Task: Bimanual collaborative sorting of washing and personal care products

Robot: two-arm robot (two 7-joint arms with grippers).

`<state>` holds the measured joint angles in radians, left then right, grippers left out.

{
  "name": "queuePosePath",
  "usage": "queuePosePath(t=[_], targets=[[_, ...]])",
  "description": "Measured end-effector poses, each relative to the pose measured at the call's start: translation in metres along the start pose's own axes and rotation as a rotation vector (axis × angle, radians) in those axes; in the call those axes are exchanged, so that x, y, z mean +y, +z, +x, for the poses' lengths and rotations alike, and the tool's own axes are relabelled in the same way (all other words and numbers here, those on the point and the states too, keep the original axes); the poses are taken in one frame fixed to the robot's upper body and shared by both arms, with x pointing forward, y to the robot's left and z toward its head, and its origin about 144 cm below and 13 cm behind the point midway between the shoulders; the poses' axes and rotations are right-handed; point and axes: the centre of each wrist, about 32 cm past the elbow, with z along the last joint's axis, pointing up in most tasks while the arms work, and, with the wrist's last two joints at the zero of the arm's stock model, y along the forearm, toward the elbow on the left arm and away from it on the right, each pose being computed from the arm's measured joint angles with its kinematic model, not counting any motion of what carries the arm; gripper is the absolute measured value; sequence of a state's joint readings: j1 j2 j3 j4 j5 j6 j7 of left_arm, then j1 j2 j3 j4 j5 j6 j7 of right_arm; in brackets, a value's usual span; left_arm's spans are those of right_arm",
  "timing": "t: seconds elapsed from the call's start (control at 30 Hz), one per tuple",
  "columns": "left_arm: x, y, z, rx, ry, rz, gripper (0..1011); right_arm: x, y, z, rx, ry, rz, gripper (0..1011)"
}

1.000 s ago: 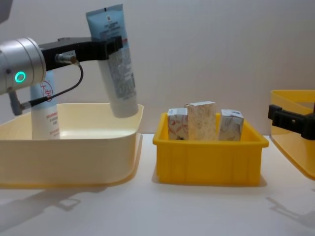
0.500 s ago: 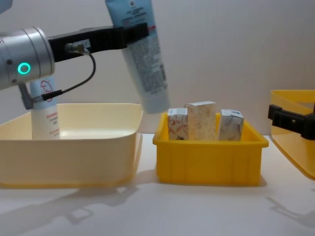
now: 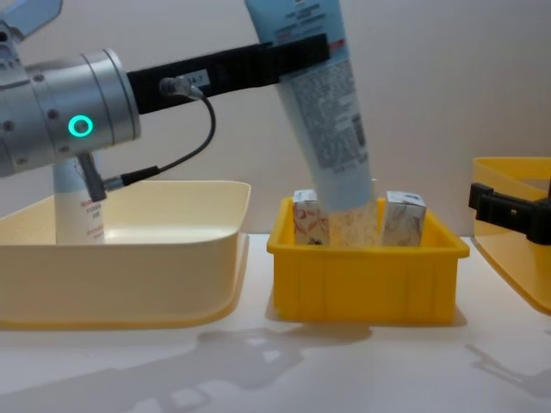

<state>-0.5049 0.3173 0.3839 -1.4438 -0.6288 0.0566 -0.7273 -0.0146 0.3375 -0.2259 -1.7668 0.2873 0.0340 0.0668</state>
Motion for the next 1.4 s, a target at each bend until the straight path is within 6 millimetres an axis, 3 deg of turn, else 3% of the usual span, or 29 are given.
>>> queuePosePath(t=[0.63,1.4], targets=[[-0.010,-0.007,-0.009,0.036,-0.085,-0.006,210,-0.004,0.006,0.009,0.021,0.080,-0.001,1001],[-0.013,-0.009,-0.011,0.044,-0.104,-0.007,211,-0.012,0.029,0.037,0.161,0.385,-0.027,1001]])
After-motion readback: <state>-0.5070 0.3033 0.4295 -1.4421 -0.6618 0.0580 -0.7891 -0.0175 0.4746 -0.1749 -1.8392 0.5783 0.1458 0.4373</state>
